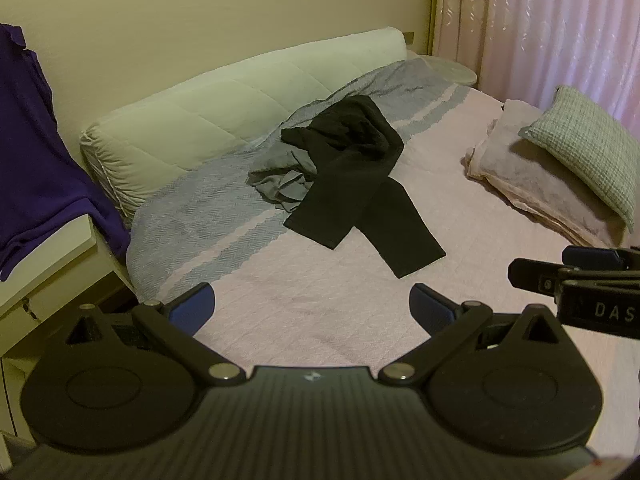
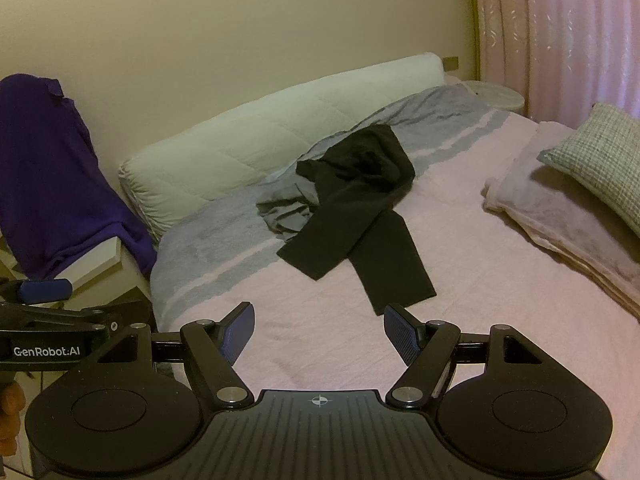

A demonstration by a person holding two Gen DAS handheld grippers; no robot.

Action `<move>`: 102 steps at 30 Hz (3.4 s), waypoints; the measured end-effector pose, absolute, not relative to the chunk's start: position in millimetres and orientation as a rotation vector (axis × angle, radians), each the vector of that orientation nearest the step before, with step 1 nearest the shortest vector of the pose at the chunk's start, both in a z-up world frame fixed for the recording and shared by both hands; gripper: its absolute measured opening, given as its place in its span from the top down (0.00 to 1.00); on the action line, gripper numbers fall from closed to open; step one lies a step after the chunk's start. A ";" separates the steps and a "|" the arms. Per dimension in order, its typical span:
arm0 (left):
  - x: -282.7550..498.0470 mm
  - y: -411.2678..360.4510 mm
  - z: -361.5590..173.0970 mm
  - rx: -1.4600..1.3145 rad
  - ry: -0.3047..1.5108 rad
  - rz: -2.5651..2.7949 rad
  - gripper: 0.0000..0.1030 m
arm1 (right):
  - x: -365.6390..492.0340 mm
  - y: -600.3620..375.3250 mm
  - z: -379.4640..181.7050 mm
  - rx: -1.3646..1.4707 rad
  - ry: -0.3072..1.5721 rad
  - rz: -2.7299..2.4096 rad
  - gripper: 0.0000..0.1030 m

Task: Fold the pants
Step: 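Move both tools toward the black trousers lying on the bed, then grasp the black trousers with both grippers and lift them off the bed, then lay the black trousers down on the open bed area and release both grippers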

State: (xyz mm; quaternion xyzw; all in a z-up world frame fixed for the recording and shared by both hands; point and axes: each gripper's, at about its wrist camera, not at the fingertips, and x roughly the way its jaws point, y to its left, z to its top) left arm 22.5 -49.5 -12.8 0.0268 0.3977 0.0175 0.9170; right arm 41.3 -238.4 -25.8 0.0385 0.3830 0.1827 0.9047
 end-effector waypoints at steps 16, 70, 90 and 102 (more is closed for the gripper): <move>88.1 -21.7 -34.7 0.078 0.864 -0.054 0.01 | 85.5 -211.3 -45.8 0.136 0.829 0.316 0.33; 719.5 42.4 -335.6 -0.006 1.032 -0.131 0.09 | 685.8 -119.4 -350.0 -0.087 0.745 -0.030 0.33; 606.4 24.0 -226.0 0.047 0.892 -0.273 0.12 | 433.6 -216.3 -141.7 0.373 0.240 -0.137 0.98; 389.8 -90.1 -119.6 0.151 0.833 -0.594 0.12 | 145.0 -311.7 37.3 0.389 0.057 -0.574 0.98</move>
